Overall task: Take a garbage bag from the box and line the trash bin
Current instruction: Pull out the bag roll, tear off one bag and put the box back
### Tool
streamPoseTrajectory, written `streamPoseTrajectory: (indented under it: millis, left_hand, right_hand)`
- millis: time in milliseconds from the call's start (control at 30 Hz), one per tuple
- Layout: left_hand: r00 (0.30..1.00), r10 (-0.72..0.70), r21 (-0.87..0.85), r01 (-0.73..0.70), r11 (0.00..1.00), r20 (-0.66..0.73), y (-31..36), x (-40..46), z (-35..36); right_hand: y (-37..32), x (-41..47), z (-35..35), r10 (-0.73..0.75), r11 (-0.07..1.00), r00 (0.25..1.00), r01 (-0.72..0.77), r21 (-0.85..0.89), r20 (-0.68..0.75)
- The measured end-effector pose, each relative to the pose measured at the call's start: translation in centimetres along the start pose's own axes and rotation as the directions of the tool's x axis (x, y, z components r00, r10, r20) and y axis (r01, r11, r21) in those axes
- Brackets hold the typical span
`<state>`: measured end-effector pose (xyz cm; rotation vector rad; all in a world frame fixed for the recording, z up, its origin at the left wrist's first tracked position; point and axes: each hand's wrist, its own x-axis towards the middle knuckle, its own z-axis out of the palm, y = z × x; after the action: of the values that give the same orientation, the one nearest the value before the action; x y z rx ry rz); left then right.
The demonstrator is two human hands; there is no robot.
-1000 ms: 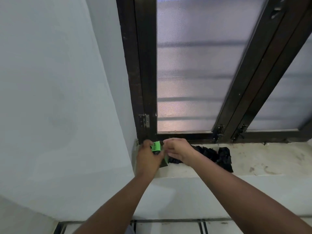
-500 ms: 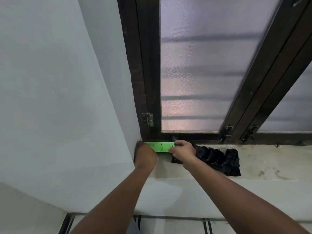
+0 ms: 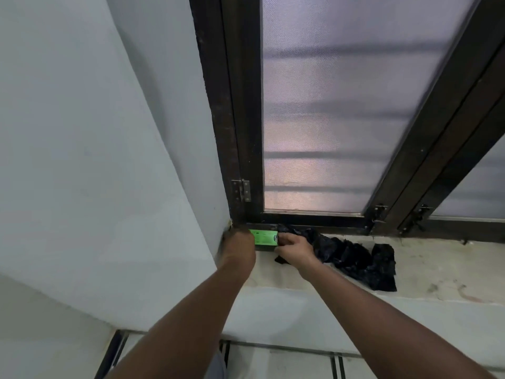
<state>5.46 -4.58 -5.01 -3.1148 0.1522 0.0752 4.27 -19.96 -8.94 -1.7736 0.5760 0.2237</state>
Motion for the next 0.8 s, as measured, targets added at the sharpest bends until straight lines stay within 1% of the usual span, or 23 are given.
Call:
streamPoseTrajectory:
  millis: [33,67,100,133,167,200,233,333,400,500,600,667,733,800]
  left_hand:
    - [1.000,0.017,0.024,-0.016,1.000,-0.024,0.3,-0.2,0.2]
    - [0.998,0.046,0.055,-0.044,0.998,-0.042,0.5,-0.5,0.3]
    - [0.994,0.087,0.077,-0.083,0.994,-0.058,0.7,-0.7,0.4]
    - [0.989,0.133,0.104,-0.125,0.987,-0.072,0.9,-0.9,0.5]
    - [0.982,0.172,0.121,-0.163,0.979,-0.073,1.1,-1.0,0.5]
    - [0.977,0.201,0.129,-0.191,0.973,-0.066,1.2,-1.2,0.5]
    - [0.973,0.222,0.136,-0.213,0.968,-0.057,1.2,-1.2,0.5]
    - [0.963,0.266,0.154,-0.255,0.955,-0.054,0.8,-0.8,0.5]
    - [0.959,0.278,0.160,-0.266,0.951,-0.058,0.4,-0.2,0.2]
    - [0.957,0.285,0.108,-0.278,0.955,-0.059,0.0,0.4,0.2]
    - [0.974,0.212,0.123,-0.201,0.972,-0.083,-0.4,0.4,0.9]
    - [0.982,0.157,0.149,-0.141,0.979,-0.102,-0.6,0.5,1.5]
    - [0.982,0.158,0.162,-0.140,0.977,-0.105,-0.6,0.7,2.2]
    - [0.981,0.161,0.127,-0.147,0.981,-0.108,-0.8,1.1,2.3]
  right_hand:
    - [0.1,-0.1,-0.6,-0.050,0.997,0.999,0.050,-0.065,-0.005]
    - [0.3,-0.3,-1.2,-0.120,0.979,0.992,0.111,-0.171,-0.043]
    - [0.5,-0.4,-1.9,-0.205,0.938,0.975,0.172,-0.301,-0.081]
    - [0.7,-0.5,-2.5,-0.281,0.877,0.956,0.219,-0.428,-0.087]
    - [0.8,-0.7,-3.0,-0.325,0.809,0.944,0.249,-0.532,-0.054]
    - [0.9,-0.8,-3.2,-0.335,0.751,0.942,0.264,-0.605,-0.005]
    - [0.9,-1.0,-3.4,-0.320,0.721,0.946,0.271,-0.638,0.039]
    - [0.9,-1.0,-2.8,-0.290,0.719,0.951,0.288,-0.633,0.103]
    - [0.5,-0.9,-2.2,-0.293,0.746,0.951,0.295,-0.598,0.104]
    - [0.0,-0.7,-1.6,-0.309,0.781,0.948,0.298,-0.549,0.075]
    - [-0.2,-0.4,-1.2,-0.363,0.789,0.930,0.341,-0.511,0.061]
    - [-0.3,-0.1,-0.9,-0.376,0.767,0.922,0.367,-0.527,0.094]
    - [-0.4,0.3,-0.3,-0.371,0.740,0.920,0.375,-0.559,0.125]
    - [-0.6,0.7,0.1,-0.364,0.748,0.925,0.360,-0.557,0.110]
